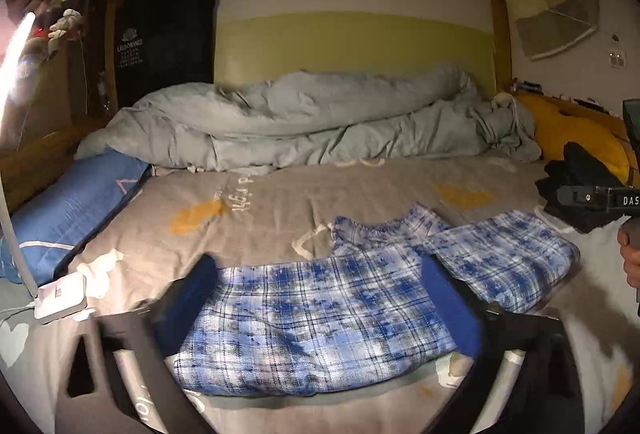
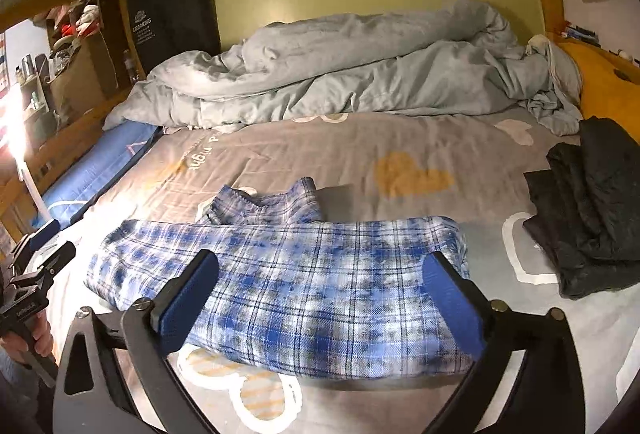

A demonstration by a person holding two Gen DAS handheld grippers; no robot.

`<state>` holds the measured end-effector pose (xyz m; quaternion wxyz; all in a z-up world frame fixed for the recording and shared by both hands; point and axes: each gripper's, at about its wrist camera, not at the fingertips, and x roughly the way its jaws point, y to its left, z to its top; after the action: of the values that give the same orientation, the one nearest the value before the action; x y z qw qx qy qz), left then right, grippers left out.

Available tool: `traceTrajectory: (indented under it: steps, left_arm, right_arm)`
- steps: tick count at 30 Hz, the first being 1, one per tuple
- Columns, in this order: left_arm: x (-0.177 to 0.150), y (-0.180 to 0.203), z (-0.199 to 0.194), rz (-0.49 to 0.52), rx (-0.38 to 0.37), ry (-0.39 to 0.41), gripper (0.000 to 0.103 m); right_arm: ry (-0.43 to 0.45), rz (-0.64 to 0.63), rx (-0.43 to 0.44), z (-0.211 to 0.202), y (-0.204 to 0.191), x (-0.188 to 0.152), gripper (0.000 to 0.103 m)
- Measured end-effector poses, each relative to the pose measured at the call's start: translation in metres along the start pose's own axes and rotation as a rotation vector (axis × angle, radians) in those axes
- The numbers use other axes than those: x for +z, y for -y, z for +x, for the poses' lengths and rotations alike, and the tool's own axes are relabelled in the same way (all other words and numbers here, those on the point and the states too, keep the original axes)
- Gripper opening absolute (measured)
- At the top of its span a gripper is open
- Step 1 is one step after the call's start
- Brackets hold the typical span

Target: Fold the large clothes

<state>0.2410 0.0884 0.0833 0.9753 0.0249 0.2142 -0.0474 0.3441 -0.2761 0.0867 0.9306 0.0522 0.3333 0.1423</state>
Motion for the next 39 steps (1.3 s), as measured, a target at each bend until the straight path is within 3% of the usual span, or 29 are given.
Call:
traceTrajectory:
  steps: [6,7,9,11,13,14,16,18,20,24,27,33,36,39]
  left_arm:
    - [-0.002,0.006,0.002,0.015,-0.02,-0.004,0.103]
    - [-0.003,0.008,0.006,0.016,-0.04,-0.018,0.103]
    - [-0.005,0.013,0.011,0.014,-0.078,-0.043,0.103]
    - [-0.008,0.018,0.018,-0.007,-0.13,-0.082,0.093]
    - [-0.014,0.02,0.027,-0.051,-0.186,-0.122,0.072]
    - [-0.018,0.022,0.033,-0.065,-0.203,-0.143,0.066]
    - [-0.027,0.028,0.046,-0.072,-0.227,-0.195,0.041]
    - [-0.039,0.033,0.063,-0.083,-0.25,-0.262,0.03]
    - [-0.053,0.038,0.078,-0.111,-0.283,-0.326,0.025]
    - [-0.087,0.047,0.105,-0.14,-0.274,-0.456,0.022]
    - [-0.093,0.05,0.107,-0.132,-0.267,-0.429,0.022]
    - [-0.094,0.046,0.106,-0.154,-0.271,-0.418,0.022]
    - [-0.094,0.045,0.106,-0.156,-0.265,-0.415,0.022]
    - [-0.092,0.046,0.107,-0.157,-0.257,-0.413,0.022]
  right_arm:
    - [0.007,0.054,-0.007,0.0,0.013,-0.005,0.1]
    - [-0.015,0.066,0.011,0.004,0.014,-0.006,0.097]
    - [-0.07,0.07,0.091,0.012,0.011,-0.009,0.081]
    - [-0.088,0.055,0.119,0.018,0.004,-0.014,0.074]
    - [-0.096,0.03,0.137,0.026,-0.007,-0.021,0.067]
    - [-0.109,0.022,0.157,0.032,-0.013,-0.024,0.062]
    - [-0.156,0.003,0.198,0.047,-0.025,-0.033,0.045]
    - [-0.19,0.005,0.211,0.06,-0.034,-0.041,0.018]
    - [-0.23,0.019,0.224,0.072,-0.039,-0.05,0.008]
    - [-0.323,0.018,0.155,0.097,-0.045,-0.073,0.0]
    - [-0.337,0.034,0.151,0.111,-0.041,-0.09,0.0]
    - [-0.35,0.031,0.153,0.112,-0.04,-0.087,0.0]
    - [-0.377,0.045,0.131,0.121,-0.042,-0.072,0.0]
    - [-0.41,0.053,0.038,0.145,-0.047,-0.044,0.0]
